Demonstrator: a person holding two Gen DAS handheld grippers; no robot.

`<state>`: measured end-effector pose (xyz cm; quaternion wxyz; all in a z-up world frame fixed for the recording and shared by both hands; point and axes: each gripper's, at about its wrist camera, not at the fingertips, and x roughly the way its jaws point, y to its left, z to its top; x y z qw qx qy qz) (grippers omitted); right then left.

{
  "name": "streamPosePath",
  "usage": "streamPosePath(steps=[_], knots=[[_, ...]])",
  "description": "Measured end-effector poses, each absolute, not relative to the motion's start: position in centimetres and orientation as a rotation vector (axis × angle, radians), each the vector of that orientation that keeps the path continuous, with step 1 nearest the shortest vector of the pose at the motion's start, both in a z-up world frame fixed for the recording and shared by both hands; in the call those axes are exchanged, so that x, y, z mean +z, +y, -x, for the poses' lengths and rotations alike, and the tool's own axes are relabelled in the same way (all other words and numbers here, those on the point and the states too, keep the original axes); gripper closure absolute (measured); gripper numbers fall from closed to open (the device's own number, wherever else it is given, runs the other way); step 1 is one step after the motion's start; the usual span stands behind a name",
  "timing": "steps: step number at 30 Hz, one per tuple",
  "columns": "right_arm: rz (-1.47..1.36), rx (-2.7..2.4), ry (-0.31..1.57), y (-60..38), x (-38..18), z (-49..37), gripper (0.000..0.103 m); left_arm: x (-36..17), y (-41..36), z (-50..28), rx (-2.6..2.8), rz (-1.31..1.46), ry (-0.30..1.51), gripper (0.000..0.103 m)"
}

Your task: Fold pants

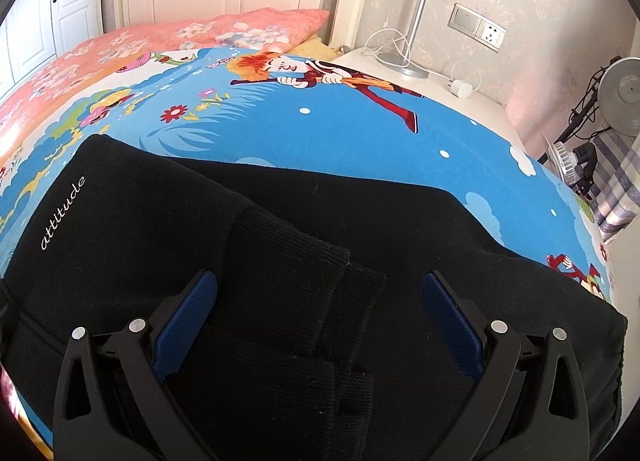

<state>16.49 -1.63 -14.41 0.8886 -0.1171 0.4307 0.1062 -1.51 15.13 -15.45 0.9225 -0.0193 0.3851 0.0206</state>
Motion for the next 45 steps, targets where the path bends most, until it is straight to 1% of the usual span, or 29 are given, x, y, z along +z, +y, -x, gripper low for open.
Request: streamPosePath(steps=[1, 2, 3, 9, 14, 15, 18, 20, 22, 26, 28, 31, 33, 36, 38, 40, 42, 43, 44, 45], knots=[[0.244, 0.219, 0.893, -1.6, -14.4, -16.5, 0.006, -15.6, 15.7, 1.8, 0.027, 0.069, 0.796, 0.047], [0.244, 0.220, 0.892, -1.7, -14.4, -16.5, 0.006, -15.6, 16.0, 2.0, 0.027, 0.077, 0.802, 0.042], [0.243, 0.219, 0.892, -1.7, -14.4, -16.4, 0.006, -15.6, 16.1, 2.1, 0.026, 0.072, 0.808, 0.041], [0.242, 0.220, 0.892, -1.6, -14.4, -16.5, 0.006, -15.6, 15.6, 2.5, 0.015, 0.037, 0.828, 0.041], [0.207, 0.227, 0.880, -2.4, -13.8, -16.2, 0.005, -14.4, 16.2, 3.1, -0.006, 0.106, 0.758, 0.042], [0.199, 0.230, 0.867, -2.5, -13.2, -15.7, 0.005, -14.4, 16.3, 3.0, -0.015, 0.124, 0.757, 0.042], [0.196, 0.304, 0.740, -2.8, -9.9, -12.7, 0.005, -14.6, 16.6, 2.6, -0.017, 0.167, 0.752, 0.042], [0.227, 0.337, 0.716, -2.5, -8.9, -10.9, 0.005, -14.8, 17.3, 2.5, -0.036, 0.239, 0.749, 0.042], [0.230, 0.363, 0.769, -2.3, -9.6, -10.0, 0.005, -15.1, 18.1, 2.4, -0.049, 0.302, 0.751, 0.042], [0.284, 0.352, 0.867, -2.1, -13.0, -9.8, 0.005, -16.3, 19.2, 2.4, -0.067, 0.380, 0.779, 0.042], [0.247, 0.349, 0.881, -2.4, -13.5, -9.5, 0.005, -16.7, 19.3, 2.5, -0.088, 0.408, 0.785, 0.042], [0.288, 0.340, 0.864, -1.7, -13.7, -9.2, 0.005, -17.7, 19.6, 2.2, -0.134, 0.472, 0.817, 0.042], [0.265, 0.341, 0.878, -1.9, -14.0, -9.3, 0.005, -18.3, 20.0, 2.1, -0.152, 0.531, 0.818, 0.042], [0.234, 0.353, 0.897, -2.2, -14.1, -9.6, 0.005, -18.3, 20.1, 1.9, -0.168, 0.544, 0.828, 0.047], [0.240, 0.353, 0.893, -2.0, -14.1, -9.5, 0.005, -18.1, 20.2, 2.0, -0.182, 0.557, 0.825, 0.058], [0.247, 0.350, 0.890, -1.9, -14.1, -9.4, 0.005, -17.5, 20.4, 2.2, -0.206, 0.575, 0.812, 0.064], [0.241, 0.352, 0.894, -1.9, -14.2, -9.5, 0.005, -16.9, 20.6, 2.5, -0.224, 0.583, 0.786, 0.065], [0.232, 0.355, 0.899, -2.0, -14.3, -9.6, 0.005, -16.7, 20.5, 2.6, -0.225, 0.583, 0.778, 0.062], [0.221, 0.359, 0.906, -2.1, -14.3, -9.6, 0.005, -16.7, 20.5, 2.5, -0.229, 0.597, 0.777, 0.051], [0.210, 0.365, 0.913, -2.2, -14.4, -9.7, 0.005, -17.0, 20.4, 2.4, -0.244, 0.611, 0.789, 0.046]])
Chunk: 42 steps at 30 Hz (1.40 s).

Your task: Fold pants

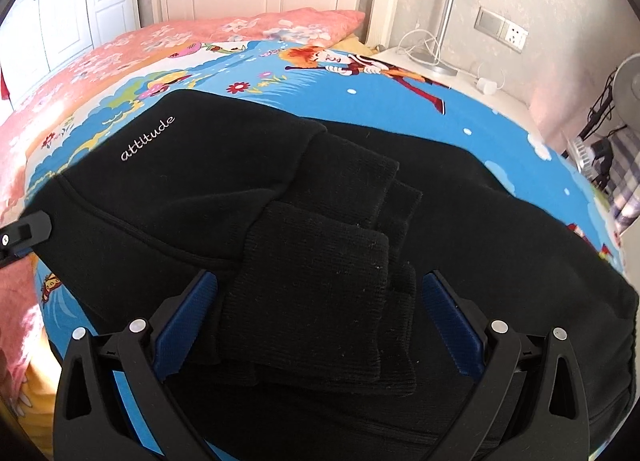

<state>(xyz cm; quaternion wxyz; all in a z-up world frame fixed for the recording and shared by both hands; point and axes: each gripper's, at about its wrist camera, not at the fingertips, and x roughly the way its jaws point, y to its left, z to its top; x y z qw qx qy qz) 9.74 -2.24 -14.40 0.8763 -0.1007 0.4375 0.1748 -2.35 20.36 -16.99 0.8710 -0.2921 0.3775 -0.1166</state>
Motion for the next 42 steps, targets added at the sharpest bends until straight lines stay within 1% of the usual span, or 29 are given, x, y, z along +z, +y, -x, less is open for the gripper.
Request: streamPosePath(steps=[1, 4, 8, 12, 16, 20, 24, 25, 26, 29, 33, 36, 38, 39, 42], knots=[[0.208, 0.367, 0.914, -2.3, -14.4, -9.8, 0.005, -17.1, 20.2, 2.3, -0.245, 0.610, 0.798, 0.041], [0.212, 0.369, 0.909, -2.2, -14.5, -9.7, 0.005, -17.6, 19.9, 1.9, -0.228, 0.608, 0.815, 0.040], [0.212, 0.366, 0.905, -2.0, -14.5, -9.6, 0.005, -17.9, 20.3, 1.6, -0.235, 0.661, 0.816, 0.040], [0.212, 0.368, 0.906, -2.1, -14.5, -9.6, 0.005, -19.0, 21.9, 1.4, -0.232, 0.807, 0.806, 0.040], [0.210, 0.368, 0.905, -2.0, -14.6, -9.6, 0.005, -19.6, 22.3, 1.1, -0.202, 0.840, 0.839, 0.041], [0.211, 0.369, 0.904, -2.0, -14.6, -9.6, 0.005, -20.5, 22.5, 0.9, -0.237, 0.937, 0.850, 0.048], [0.212, 0.365, 0.903, -2.0, -14.6, -9.6, 0.005, -20.4, 22.4, 1.0, -0.239, 0.923, 0.848, 0.052], [0.212, 0.365, 0.902, -2.0, -14.6, -9.6, 0.005, -20.3, 22.4, 1.0, -0.238, 0.920, 0.846, 0.055], [0.213, 0.364, 0.901, -1.9, -14.6, -9.6, 0.005, -20.3, 22.4, 1.0, -0.234, 0.915, 0.844, 0.061], [0.205, 0.365, 0.909, -2.0, -14.5, -9.6, 0.005, -19.1, 21.7, 1.0, -0.215, 0.841, 0.833, 0.068], [0.170, 0.397, 0.983, -2.7, -12.9, -10.7, 0.005, -16.6, 20.3, 1.3, -0.178, 0.696, 0.828, 0.071], [0.075, 0.454, 1.018, -3.2, -9.6, -12.8, 0.005, -14.7, 19.1, 1.6, -0.152, 0.595, 0.809, 0.072], [0.029, 0.518, 1.063, -2.2, -7.3, -15.0, 0.005, -13.8, 18.3, 1.7, -0.128, 0.541, 0.799, 0.073], [0.034, 0.555, 1.115, -0.6, -6.1, -16.5, 0.005, -13.2, 17.6, 1.8, -0.107, 0.496, 0.793, 0.073], [0.064, 0.709, 1.248, 4.4, -4.5, -19.6, 0.005, -11.5, 15.0, 1.9, -0.039, 0.336, 0.780, 0.074]])
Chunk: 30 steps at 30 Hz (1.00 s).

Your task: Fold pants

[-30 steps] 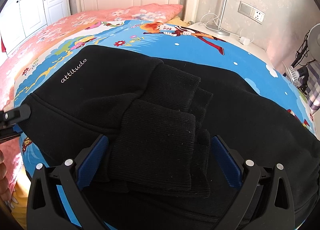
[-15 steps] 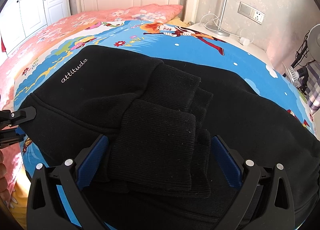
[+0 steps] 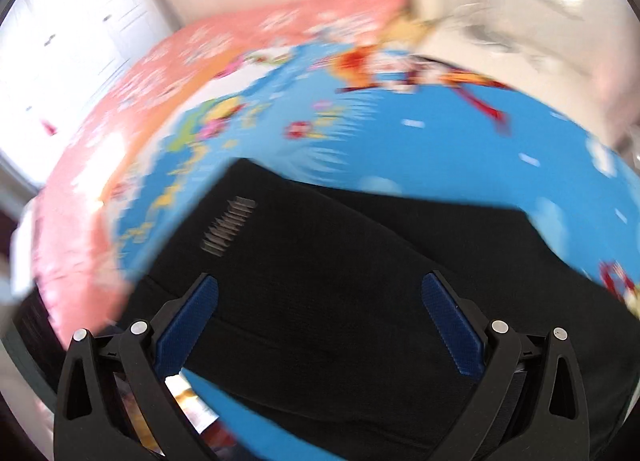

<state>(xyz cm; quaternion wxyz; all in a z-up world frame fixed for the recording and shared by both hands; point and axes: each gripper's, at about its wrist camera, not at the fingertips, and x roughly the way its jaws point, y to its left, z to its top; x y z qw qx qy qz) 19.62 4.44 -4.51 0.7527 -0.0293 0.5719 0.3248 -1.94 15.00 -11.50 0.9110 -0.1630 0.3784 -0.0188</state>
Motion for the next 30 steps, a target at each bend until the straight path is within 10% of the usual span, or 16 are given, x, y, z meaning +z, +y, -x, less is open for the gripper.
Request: streamPosePath(steps=[11, 14, 16, 22, 30], knots=[[0.410, 0.852, 1.452, 14.2, -6.3, -22.5, 0.006, -5.5, 3.3, 1.4, 0.097, -0.244, 0.700, 0.076], [0.340, 0.843, 1.417, 8.9, -4.2, -23.3, 0.050, -3.7, -0.1, 1.7, 0.073, -0.378, 0.629, 0.077], [0.225, 0.854, 1.397, 3.9, -2.2, -24.1, 0.062, -2.5, -2.6, 2.0, 0.033, -0.442, 0.579, 0.077], [-0.090, 0.712, 1.249, -16.7, -0.3, -23.7, 0.063, -1.1, -14.5, 4.3, -0.164, -0.646, 0.385, 0.077], [-0.311, 0.432, 1.337, -36.0, -13.2, -20.3, 0.061, -11.0, -30.4, 7.7, -0.472, -0.903, 0.291, 0.075]])
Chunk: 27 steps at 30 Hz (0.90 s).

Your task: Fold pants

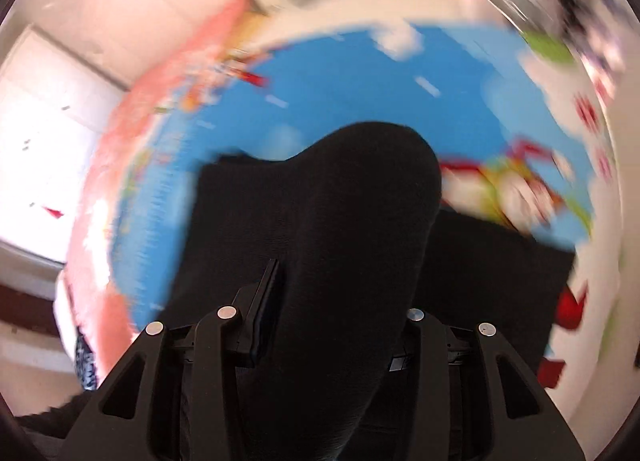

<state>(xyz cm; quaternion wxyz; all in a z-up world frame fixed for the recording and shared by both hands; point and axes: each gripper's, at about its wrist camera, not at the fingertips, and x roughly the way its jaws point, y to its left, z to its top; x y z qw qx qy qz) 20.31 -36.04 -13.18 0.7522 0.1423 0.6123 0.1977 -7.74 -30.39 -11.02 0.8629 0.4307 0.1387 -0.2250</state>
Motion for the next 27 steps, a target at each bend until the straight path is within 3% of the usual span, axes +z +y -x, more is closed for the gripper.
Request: streamPosePath(steps=[3, 4, 5, 6, 11, 13, 15, 16, 17, 21, 27], knots=[[-0.377, 0.507, 1.321, -37.4, -14.8, -20.1, 0.043, -14.8, -31.4, 8.9, -0.502, -1.015, 0.291, 0.057], [-0.371, 0.525, 1.312, -37.3, -14.5, -20.0, 0.037, -15.4, -31.2, 9.5, -0.485, -1.046, 0.264, 0.046], [-0.353, 0.534, 1.298, -37.2, -14.1, -20.0, 0.023, -15.7, -30.2, 10.2, -0.466, -1.060, 0.233, 0.034], [-0.334, 0.538, 1.289, -37.1, -13.8, -20.1, 0.018, -15.8, -29.6, 10.6, -0.467, -1.060, 0.228, 0.033], [-0.282, 0.522, 1.313, -36.7, -13.6, -20.6, 0.020, -16.7, -26.2, 9.9, -0.376, -1.083, 0.265, 0.033], [-0.282, 0.518, 1.322, -36.8, -13.7, -20.8, 0.024, -16.8, -26.2, 9.5, -0.365, -1.085, 0.290, 0.036], [-0.283, 0.502, 1.343, -37.0, -14.2, -21.3, 0.044, -17.8, -26.5, 9.4, -0.357, -1.144, 0.272, 0.037], [-0.293, 0.503, 1.352, -37.0, -14.3, -21.5, 0.047, -18.1, -26.8, 9.4, -0.357, -1.165, 0.255, 0.048], [-0.286, 0.505, 1.354, -37.0, -14.1, -21.6, 0.058, -18.3, -27.0, 9.3, -0.376, -1.173, 0.264, 0.071], [-0.266, 0.520, 1.326, -36.6, -11.6, -21.8, 0.079, -16.9, -26.8, 9.7, -0.378, -1.170, 0.242, 0.081], [-0.194, 0.454, 1.247, -38.1, -7.3, -21.7, 0.079, -13.5, -28.3, 8.8, -0.390, -1.172, 0.160, 0.082]])
